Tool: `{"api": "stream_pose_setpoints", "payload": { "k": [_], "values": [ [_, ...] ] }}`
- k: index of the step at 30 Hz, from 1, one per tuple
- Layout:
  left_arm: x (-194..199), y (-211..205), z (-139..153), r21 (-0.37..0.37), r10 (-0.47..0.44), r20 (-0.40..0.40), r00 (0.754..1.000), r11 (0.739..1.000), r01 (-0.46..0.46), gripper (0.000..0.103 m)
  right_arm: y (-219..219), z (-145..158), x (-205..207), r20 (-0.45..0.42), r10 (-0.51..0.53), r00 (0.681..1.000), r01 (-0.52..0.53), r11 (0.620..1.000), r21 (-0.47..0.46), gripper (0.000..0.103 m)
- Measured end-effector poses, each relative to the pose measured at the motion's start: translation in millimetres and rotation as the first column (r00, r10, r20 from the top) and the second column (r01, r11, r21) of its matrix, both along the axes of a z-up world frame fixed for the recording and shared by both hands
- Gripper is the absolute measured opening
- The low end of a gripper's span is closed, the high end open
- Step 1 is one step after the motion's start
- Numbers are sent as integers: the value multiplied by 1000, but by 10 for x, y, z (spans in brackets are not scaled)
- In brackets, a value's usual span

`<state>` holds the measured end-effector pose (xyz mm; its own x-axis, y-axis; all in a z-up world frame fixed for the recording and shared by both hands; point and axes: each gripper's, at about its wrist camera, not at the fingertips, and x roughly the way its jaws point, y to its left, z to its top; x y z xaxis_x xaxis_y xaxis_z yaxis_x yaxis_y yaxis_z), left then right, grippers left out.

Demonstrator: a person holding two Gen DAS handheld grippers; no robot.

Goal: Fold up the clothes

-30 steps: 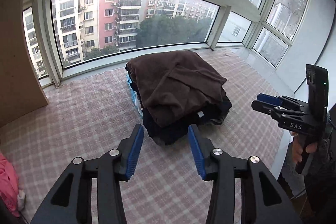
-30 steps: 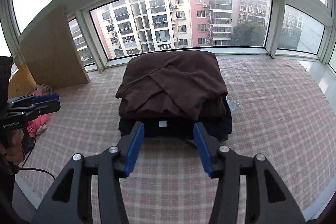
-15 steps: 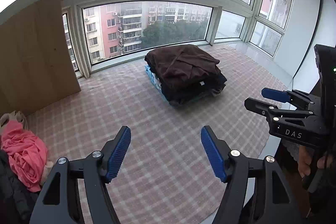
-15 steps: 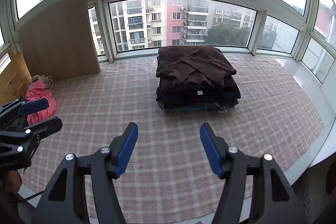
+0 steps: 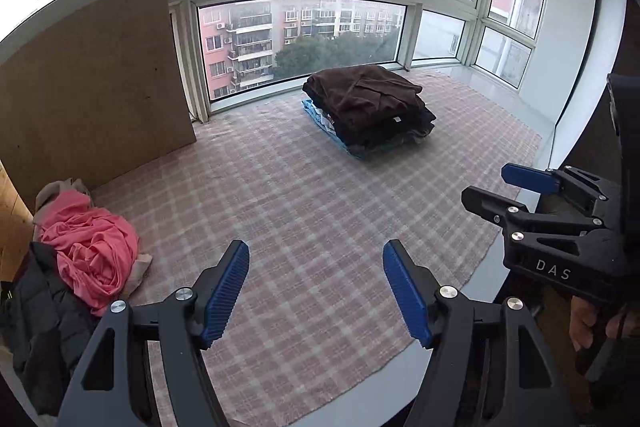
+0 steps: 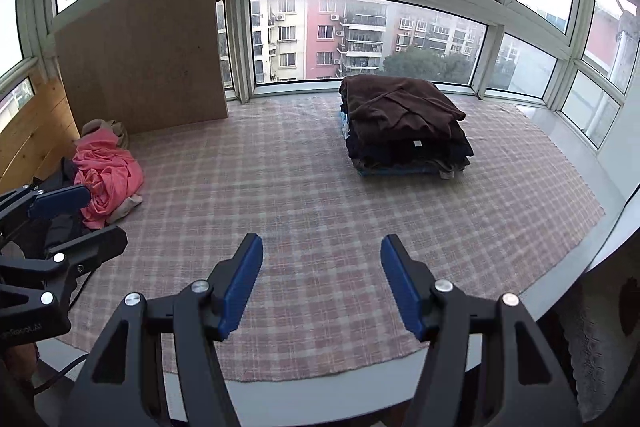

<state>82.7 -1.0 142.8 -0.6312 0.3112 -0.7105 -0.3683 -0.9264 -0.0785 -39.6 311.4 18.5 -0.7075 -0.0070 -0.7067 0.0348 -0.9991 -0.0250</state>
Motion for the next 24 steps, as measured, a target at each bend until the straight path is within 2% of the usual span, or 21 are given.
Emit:
{"api": "stream_pose_setpoints", "payload": {
  "k": [8, 24],
  "values": [
    [216, -112, 94, 22, -21, -24, 999, 1000, 22, 69, -109, 36, 171, -13, -2, 1000, 2, 1000, 17, 61],
    [200, -81, 115, 16, -15, -34, 999, 1000, 15, 72, -107, 3, 182, -6, -2, 1000, 3, 1000, 31, 61]
  ]
}}
